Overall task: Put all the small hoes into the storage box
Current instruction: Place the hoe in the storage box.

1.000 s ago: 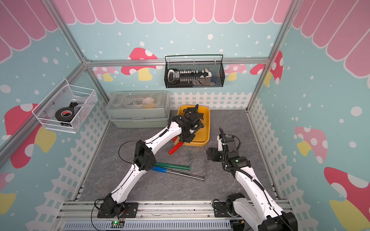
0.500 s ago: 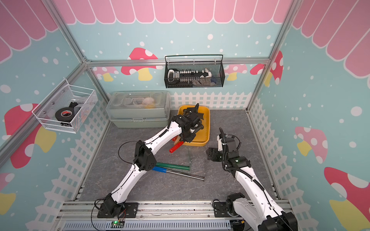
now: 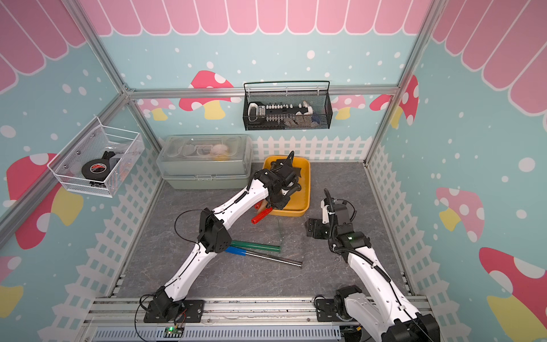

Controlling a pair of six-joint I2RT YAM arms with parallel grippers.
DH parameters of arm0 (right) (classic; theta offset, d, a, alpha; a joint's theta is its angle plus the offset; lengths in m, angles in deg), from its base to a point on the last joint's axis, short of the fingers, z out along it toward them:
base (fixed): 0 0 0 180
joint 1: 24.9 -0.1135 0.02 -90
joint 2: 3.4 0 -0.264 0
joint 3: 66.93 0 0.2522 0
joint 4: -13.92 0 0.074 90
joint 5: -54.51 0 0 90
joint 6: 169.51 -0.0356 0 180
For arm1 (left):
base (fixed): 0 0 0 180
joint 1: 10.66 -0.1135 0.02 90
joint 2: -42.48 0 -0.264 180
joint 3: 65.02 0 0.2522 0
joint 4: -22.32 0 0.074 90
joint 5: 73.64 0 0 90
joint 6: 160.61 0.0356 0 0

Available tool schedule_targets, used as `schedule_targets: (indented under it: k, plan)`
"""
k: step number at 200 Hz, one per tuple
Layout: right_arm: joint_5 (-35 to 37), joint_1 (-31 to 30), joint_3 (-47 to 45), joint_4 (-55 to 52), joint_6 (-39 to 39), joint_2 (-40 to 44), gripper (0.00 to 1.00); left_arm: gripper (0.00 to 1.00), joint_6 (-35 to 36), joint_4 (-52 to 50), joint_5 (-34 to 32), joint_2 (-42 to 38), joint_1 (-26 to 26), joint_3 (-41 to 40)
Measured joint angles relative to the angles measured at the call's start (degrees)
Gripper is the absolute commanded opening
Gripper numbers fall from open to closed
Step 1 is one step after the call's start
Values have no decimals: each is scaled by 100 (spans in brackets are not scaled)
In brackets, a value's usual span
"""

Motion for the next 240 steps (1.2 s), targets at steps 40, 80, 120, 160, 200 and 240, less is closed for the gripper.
schedule_targets:
  k: [40, 80, 120, 160, 200, 240]
  plan:
    - [0, 0, -2, 2, -2, 28, 88, 26, 0, -52, -39, 0, 0, 50]
    - [0, 0, -2, 7, 0, 28, 88, 27, 0, -74, -44, 0, 15, 111]
    - [2, 0, -2, 13, 0, 28, 88, 27, -4, -92, -63, 9, 31, 323]
    - [4, 0, -2, 28, 0, 24, 88, 26, -68, -70, -59, 59, 31, 396]
    - [4, 0, -4, 44, 2, 4, 88, 20, -264, 72, -46, 254, 31, 407]
    - [7, 0, -44, 57, 2, 4, 88, 17, -599, 363, 83, 271, -37, 413]
